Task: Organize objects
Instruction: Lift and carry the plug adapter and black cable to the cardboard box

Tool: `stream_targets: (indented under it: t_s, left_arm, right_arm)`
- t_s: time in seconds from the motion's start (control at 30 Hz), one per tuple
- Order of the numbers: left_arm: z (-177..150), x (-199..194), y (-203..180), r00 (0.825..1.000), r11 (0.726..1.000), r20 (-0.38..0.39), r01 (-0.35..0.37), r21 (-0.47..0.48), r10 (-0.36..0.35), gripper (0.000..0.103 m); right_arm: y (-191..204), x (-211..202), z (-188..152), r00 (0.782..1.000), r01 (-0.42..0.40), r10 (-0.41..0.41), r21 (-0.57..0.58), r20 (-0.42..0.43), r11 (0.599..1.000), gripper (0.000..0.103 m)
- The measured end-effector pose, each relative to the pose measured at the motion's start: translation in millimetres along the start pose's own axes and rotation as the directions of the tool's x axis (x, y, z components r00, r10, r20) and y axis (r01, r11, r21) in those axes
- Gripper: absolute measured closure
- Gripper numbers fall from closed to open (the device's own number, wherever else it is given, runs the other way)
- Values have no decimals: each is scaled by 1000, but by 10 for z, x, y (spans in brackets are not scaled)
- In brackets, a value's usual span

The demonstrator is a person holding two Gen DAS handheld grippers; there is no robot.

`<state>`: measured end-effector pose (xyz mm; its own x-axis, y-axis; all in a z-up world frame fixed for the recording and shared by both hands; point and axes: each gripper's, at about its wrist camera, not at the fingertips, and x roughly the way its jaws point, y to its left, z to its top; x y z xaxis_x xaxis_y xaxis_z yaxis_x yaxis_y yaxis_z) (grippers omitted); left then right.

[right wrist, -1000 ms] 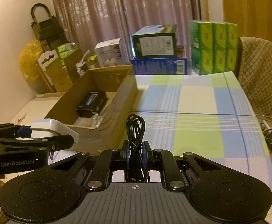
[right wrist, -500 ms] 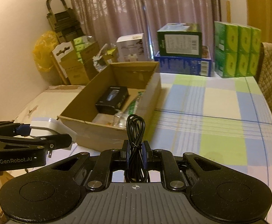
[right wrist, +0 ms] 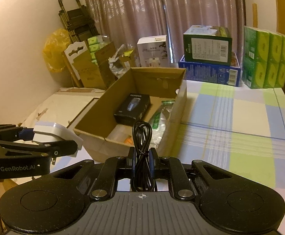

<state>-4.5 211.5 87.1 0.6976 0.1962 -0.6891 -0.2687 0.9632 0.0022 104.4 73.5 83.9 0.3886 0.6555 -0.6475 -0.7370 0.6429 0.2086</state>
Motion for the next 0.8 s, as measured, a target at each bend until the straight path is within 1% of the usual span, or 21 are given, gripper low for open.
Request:
stream_targets:
  t_s: [0.27, 0.5, 0.8]
  left_arm:
    - [141, 115, 33, 1000, 1000, -7, 5, 14, -5, 41]
    - [249, 210, 58, 1000, 999, -12, 2, 38, -1, 41]
    - [403, 368, 108, 1000, 998, -20, 16, 59, -15, 41]
  right_arm:
    - [37, 134, 194, 1000, -20, 20, -11, 9, 1000, 93]
    - [24, 237, 309, 1000, -22, 22, -15, 11, 1000, 93]
    - [-51, 382, 427, 1000, -18, 18, -3, 6, 1000, 93]
